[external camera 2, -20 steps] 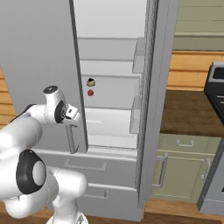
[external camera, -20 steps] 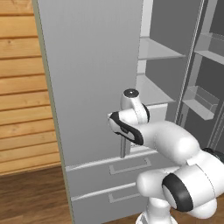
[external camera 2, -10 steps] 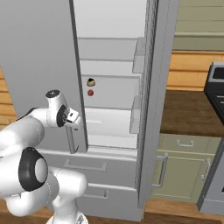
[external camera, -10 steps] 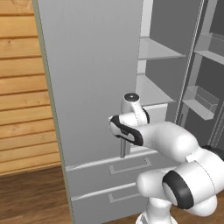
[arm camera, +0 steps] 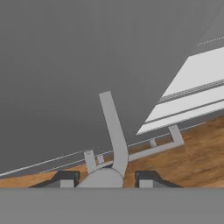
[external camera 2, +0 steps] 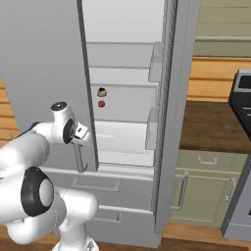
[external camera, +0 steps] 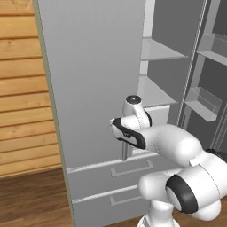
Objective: Take the strawberry from the fridge and place it on top of the pancake, located on the dining counter.
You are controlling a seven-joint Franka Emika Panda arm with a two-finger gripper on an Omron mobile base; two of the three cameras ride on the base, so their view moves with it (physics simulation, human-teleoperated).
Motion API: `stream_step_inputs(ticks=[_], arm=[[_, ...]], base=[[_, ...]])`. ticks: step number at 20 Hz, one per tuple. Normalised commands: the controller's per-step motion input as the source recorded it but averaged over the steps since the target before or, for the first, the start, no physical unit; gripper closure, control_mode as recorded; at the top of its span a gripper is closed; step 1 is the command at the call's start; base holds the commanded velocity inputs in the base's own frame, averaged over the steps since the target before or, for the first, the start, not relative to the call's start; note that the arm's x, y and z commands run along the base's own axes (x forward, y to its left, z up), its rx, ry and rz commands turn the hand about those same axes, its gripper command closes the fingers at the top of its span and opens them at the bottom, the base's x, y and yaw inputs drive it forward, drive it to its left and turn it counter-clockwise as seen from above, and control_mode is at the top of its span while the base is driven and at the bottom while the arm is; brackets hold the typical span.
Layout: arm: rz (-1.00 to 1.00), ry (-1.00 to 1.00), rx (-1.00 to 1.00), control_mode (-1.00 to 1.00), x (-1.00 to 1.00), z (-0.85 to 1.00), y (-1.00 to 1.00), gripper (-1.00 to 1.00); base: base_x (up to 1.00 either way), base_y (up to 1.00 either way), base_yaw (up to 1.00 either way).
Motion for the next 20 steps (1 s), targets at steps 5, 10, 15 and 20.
stream_step_inputs(ticks=[5,10,15,20], arm=[[-0.21,0.0,0.0,-1.0,-0.59,-0.04,0.18,1.0],[-0.23,0.0,-0.02,-1.0,-0.85,-0.11,0.33,1.0],[-0.23,0.0,-0.05,-1.0,-0.93,-0.08,0.37,1.0],[-0.21,0.0,-0.1,-1.0,-0.84,-0.16,0.46,1.0]], base=[[0.0,0.0,0.0],[0.0,0.0,0.0],[0.0,0.0,0.0],[0.0,0.0,0.0]])
